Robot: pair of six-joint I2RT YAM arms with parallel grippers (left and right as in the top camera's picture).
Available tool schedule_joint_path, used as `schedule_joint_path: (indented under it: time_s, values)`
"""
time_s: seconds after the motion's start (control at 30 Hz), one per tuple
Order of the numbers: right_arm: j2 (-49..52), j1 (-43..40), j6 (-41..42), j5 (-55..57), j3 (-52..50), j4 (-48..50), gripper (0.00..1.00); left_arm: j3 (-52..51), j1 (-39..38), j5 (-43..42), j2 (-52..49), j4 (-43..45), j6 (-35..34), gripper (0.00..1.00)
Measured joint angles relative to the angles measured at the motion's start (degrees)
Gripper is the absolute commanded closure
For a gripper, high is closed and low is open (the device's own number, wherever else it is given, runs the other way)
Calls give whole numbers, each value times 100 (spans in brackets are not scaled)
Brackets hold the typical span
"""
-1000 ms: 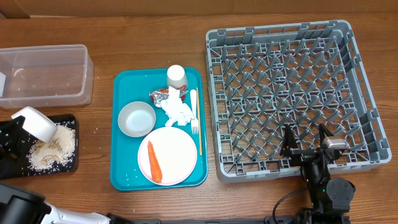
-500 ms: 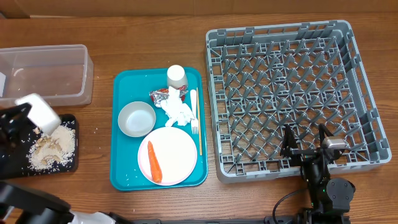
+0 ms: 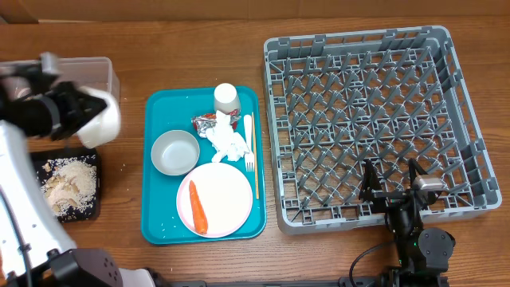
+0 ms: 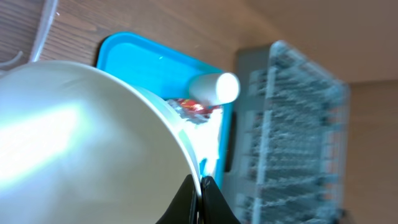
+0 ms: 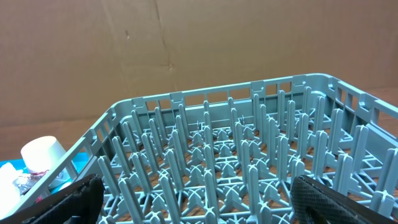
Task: Sort waste into correct bins and load items into the dishwasher rack
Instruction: 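Carry the empty peanut bowl right and set it on the teal tray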
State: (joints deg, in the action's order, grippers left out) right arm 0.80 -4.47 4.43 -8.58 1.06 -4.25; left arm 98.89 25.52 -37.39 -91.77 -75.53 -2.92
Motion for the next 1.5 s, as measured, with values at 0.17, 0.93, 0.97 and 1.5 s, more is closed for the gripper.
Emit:
schedule_joint_path:
  time_s: [0.17,0.93,0.97,1.5]
  values:
    - [0,0,0,2,0,-2,0,0,-1351,1434,-234,826,-616,96]
    - [0,0,2,2,0,0,0,0,-2922,3620,-2833,2601,-1480,96]
    - [0,0,0,4,0,-2,0,0,-2933,3620,-2861,2610,-1480,96]
    - [0,0,2,0,0,0,0,0,-3241,3858,-2966,2627,-1517,96]
